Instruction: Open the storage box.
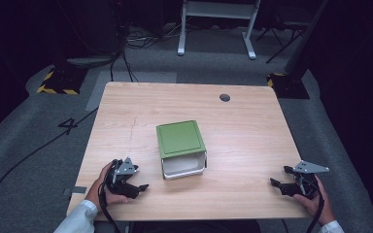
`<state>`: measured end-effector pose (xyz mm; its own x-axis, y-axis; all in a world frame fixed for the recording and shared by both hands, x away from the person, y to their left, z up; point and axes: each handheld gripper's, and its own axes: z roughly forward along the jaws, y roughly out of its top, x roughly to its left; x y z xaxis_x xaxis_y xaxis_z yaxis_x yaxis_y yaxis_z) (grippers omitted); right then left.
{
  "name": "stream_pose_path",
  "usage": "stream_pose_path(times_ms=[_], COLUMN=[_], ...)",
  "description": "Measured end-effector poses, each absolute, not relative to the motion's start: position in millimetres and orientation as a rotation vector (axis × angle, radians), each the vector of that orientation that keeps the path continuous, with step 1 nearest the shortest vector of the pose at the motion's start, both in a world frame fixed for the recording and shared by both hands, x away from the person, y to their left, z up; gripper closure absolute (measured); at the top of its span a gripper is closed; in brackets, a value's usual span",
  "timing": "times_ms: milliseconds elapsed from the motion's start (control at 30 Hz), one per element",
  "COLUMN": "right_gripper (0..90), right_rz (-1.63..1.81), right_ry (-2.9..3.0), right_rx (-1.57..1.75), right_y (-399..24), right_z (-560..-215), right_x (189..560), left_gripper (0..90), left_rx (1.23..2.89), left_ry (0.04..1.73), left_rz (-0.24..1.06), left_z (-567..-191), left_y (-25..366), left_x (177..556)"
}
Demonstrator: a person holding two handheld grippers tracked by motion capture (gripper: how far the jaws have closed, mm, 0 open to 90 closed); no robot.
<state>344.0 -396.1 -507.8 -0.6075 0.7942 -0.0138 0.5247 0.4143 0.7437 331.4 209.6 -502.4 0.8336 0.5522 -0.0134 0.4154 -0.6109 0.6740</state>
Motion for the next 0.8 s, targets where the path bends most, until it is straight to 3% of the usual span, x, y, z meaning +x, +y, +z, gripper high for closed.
stream_pose_path(times_ms=[800], right_gripper=[15.5], right_rz=[1.022], right_ry=[2.313], right_rx=[1.133], right_y=[-395.9], right_z=[-507.7], right_x=[345.6], left_gripper=[36.5], left_rx=[2.235], left_ry=[0.472], left_rz=[0.23], left_z=[-457.0], left_y=[158.4], left_x=[292.2])
